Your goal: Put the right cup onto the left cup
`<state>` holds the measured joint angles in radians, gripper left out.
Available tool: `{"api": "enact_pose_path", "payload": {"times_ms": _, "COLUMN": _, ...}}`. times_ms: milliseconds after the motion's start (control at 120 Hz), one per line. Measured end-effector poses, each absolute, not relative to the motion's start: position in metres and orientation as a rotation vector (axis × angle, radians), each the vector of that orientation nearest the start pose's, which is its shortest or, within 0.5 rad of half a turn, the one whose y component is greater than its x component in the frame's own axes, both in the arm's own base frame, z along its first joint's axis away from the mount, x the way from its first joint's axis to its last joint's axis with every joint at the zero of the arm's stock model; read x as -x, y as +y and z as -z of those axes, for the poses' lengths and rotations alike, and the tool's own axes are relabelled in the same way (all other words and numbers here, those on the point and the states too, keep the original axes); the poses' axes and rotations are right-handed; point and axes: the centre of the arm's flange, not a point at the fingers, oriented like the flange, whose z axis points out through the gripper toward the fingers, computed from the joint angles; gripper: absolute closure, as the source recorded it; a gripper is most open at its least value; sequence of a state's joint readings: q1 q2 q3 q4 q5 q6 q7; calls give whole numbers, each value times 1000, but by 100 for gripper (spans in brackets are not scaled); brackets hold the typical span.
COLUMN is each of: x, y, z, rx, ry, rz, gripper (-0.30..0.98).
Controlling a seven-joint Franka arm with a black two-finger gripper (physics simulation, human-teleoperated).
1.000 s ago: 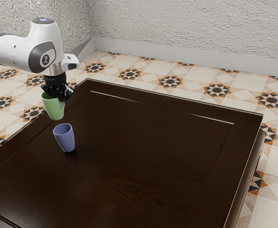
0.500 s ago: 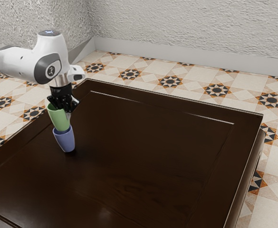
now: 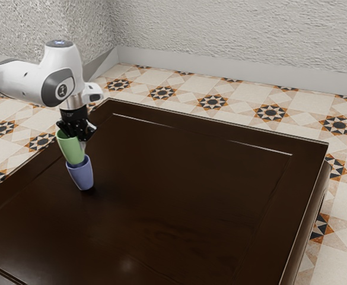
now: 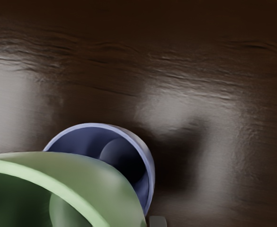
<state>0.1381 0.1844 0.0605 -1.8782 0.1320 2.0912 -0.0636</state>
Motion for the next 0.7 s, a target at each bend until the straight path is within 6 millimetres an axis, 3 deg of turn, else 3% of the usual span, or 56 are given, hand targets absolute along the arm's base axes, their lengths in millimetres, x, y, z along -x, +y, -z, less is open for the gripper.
{"api": "enact_pose_path", "payload": {"times_ms": 267, "x": -601, "y": 129, "z": -400, "rx": 2996, "ry": -285, "rz": 23, "gripper": 78}}
{"api": "enact_pose_path", "payload": {"times_ms": 492, "x": -608, "y": 129, "z": -372, "rx": 3002, "ry": -274, "rz": 1, "gripper": 78}}
{"api": "enact_pose_path", "payload": {"times_ms": 700, "x": -610, "y": 128, "z": -369, "rx": 3017, "ry": -272, "rz": 16, "gripper": 34}}
